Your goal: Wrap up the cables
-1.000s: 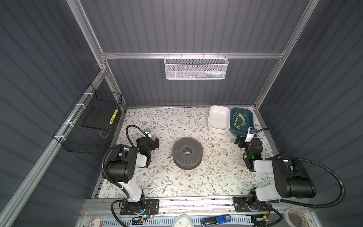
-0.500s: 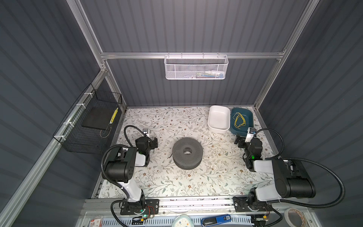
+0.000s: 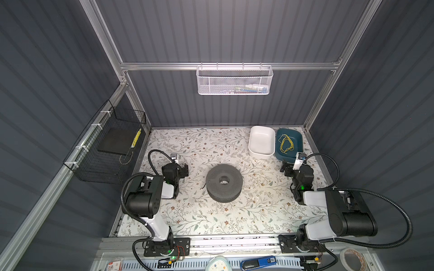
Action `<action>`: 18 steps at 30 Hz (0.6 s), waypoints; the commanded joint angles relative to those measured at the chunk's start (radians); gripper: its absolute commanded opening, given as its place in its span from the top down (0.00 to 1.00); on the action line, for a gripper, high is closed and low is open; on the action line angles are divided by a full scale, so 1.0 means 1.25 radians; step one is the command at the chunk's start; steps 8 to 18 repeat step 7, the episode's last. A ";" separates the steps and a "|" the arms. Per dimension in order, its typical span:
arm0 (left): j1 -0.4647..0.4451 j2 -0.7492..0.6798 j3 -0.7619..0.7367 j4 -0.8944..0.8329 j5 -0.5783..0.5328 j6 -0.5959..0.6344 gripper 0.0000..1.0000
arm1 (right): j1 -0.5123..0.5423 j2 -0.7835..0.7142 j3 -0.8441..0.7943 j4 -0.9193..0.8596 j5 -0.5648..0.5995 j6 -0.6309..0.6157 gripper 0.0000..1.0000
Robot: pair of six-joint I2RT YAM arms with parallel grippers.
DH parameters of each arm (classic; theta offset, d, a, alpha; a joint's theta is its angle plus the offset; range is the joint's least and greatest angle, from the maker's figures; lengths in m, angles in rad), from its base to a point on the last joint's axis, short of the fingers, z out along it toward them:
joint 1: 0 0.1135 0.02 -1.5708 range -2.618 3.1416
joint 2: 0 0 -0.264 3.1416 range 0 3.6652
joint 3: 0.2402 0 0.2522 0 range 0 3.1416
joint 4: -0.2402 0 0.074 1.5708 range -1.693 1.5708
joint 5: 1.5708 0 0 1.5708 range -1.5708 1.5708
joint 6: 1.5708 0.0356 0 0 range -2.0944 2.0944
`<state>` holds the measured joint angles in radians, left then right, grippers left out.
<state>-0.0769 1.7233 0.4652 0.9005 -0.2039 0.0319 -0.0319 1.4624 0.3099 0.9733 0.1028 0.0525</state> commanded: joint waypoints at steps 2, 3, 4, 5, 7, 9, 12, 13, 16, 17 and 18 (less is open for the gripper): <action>0.001 -0.005 0.008 0.005 0.010 -0.009 0.01 | -0.005 0.000 0.016 -0.004 -0.008 0.006 0.01; 0.001 -0.005 0.008 0.005 0.011 -0.009 0.01 | -0.005 0.000 0.016 -0.003 -0.008 0.007 0.01; 0.001 -0.006 0.006 0.005 0.010 -0.009 0.01 | -0.005 -0.002 0.015 -0.002 -0.009 0.006 0.01; 0.001 -0.005 0.007 0.005 0.011 -0.010 0.01 | -0.005 -0.001 0.012 0.000 -0.007 0.006 0.01; 0.000 -0.005 0.008 0.005 0.010 -0.010 0.01 | -0.005 -0.001 0.009 0.009 -0.005 0.005 0.01; 0.000 -0.005 0.008 0.005 0.010 -0.010 0.01 | -0.005 -0.001 0.009 0.009 -0.005 0.005 0.01; 0.000 -0.005 0.008 0.005 0.010 -0.010 0.01 | -0.005 -0.001 0.009 0.009 -0.005 0.005 0.01; 0.000 -0.005 0.008 0.005 0.010 -0.010 0.01 | -0.005 -0.001 0.009 0.009 -0.005 0.005 0.01; 0.000 -0.005 0.008 0.005 0.010 -0.010 0.01 | -0.005 -0.001 0.009 0.009 -0.005 0.005 0.01; 0.000 -0.005 0.008 0.005 0.010 -0.010 0.01 | -0.005 -0.001 0.009 0.009 -0.005 0.005 0.01; 0.000 -0.005 0.008 0.005 0.010 -0.010 0.01 | -0.005 -0.001 0.009 0.009 -0.005 0.005 0.01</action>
